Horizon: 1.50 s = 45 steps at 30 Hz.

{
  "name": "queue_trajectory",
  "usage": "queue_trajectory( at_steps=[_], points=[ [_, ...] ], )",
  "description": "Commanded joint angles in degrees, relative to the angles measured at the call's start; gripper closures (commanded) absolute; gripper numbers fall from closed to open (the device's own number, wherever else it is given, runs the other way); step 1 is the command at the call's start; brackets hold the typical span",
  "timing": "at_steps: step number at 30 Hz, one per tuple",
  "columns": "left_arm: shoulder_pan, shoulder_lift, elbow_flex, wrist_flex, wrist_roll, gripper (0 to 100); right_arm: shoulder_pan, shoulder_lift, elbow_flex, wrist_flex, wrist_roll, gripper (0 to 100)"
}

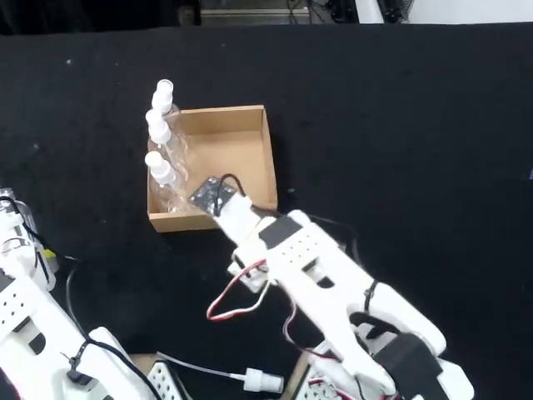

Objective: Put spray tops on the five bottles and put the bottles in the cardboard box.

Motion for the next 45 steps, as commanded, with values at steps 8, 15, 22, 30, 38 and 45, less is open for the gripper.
queue_trajectory(
  at_steps=[8,15,22,30,38,45],
  points=[
    [2.6,-0.2,-3.0,-1.1,0.5,91,1.9,2.9,0.3,-5.5,-5.9,82.9],
    [2.5,-0.2,-2.9,-1.1,0.5,91,1.9,6.2,0.7,-6.3,-6.0,82.9],
    [2.4,-0.2,-2.9,-1.1,0.4,91,1.9,7.9,0.8,-6.6,-5.7,91.0],
    [2.2,-0.3,-3.0,-1.0,0.4,91,2.2,5.1,4.0,-6.1,-5.5,97.4],
    [2.8,-0.3,-3.6,-1.0,0.5,91,5.4,-8.1,4.7,11.3,14.8,97.4],
    [4.6,-0.3,-3.6,-1.1,0.5,91,22.9,-14.2,-1.1,27.2,39.1,97.4]
  ],
)
